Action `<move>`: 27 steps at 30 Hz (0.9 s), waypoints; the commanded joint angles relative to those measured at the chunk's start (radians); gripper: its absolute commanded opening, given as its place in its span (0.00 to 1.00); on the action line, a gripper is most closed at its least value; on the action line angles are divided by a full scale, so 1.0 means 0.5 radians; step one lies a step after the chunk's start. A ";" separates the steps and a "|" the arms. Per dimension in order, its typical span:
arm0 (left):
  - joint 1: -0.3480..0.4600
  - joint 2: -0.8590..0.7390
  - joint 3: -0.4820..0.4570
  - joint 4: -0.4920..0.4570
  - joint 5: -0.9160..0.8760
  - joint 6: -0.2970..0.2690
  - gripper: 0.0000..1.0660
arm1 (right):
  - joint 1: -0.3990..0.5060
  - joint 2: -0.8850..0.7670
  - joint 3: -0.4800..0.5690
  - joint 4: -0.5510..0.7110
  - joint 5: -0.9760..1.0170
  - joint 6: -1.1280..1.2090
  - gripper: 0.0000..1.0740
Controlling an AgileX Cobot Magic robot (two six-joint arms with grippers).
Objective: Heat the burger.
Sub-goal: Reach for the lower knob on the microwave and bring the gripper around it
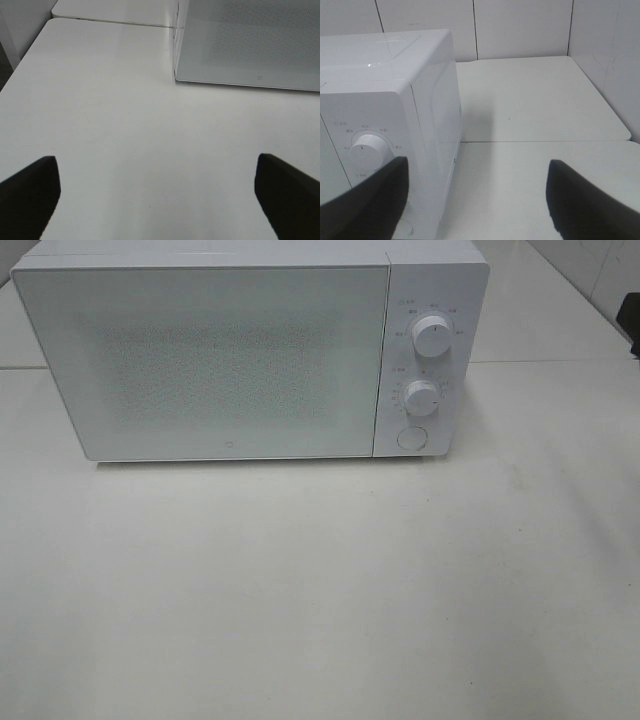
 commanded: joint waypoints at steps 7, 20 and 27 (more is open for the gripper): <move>0.002 -0.038 0.000 0.002 0.004 0.002 0.92 | 0.188 0.394 0.202 0.368 -0.746 -0.296 0.69; 0.002 -0.038 0.000 0.002 0.004 0.002 0.92 | 1.034 0.932 0.226 1.190 -1.416 -0.932 0.69; 0.002 -0.038 0.000 0.002 0.004 0.002 0.92 | 1.422 1.236 0.080 1.632 -1.592 -0.936 0.69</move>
